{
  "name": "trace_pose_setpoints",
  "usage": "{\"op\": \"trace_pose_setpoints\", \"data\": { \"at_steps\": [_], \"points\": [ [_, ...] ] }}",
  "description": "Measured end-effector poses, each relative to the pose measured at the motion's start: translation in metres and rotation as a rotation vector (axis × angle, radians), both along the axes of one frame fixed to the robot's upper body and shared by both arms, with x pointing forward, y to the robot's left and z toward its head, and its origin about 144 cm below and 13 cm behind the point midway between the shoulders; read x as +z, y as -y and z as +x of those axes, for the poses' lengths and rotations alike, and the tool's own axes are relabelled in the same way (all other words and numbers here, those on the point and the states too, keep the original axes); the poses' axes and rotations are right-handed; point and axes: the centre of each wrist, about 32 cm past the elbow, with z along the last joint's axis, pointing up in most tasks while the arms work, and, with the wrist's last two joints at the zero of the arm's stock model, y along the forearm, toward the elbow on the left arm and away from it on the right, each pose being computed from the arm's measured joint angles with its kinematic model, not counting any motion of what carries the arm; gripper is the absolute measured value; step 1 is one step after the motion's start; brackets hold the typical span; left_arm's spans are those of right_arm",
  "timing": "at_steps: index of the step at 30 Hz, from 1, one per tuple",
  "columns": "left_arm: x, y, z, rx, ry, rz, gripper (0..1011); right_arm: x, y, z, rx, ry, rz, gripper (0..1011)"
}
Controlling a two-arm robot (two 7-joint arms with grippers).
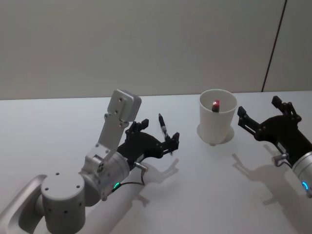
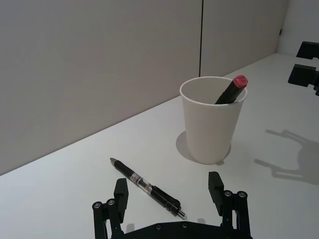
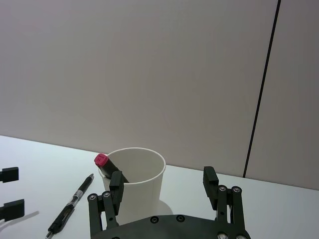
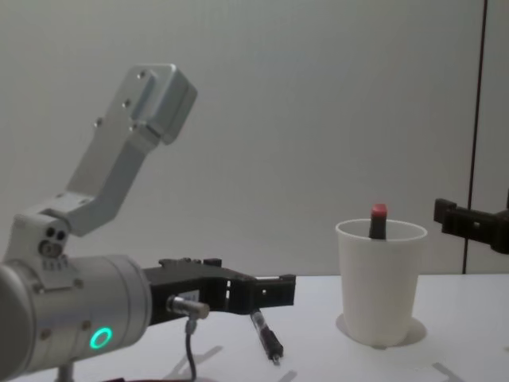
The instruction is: Place the pen into the pen holder.
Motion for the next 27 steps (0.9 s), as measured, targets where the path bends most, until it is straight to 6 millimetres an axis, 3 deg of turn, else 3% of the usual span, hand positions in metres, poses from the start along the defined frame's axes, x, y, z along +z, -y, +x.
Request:
{"op": "trace_pose_setpoints", "data": {
  "at_steps": [27],
  "points": [
    [-0.008, 0.020, 0.032, 0.063, -0.095, -0.060, 1001, 0.000, 0.000, 0.000, 0.000, 0.000, 0.000, 1002]
  ]
}}
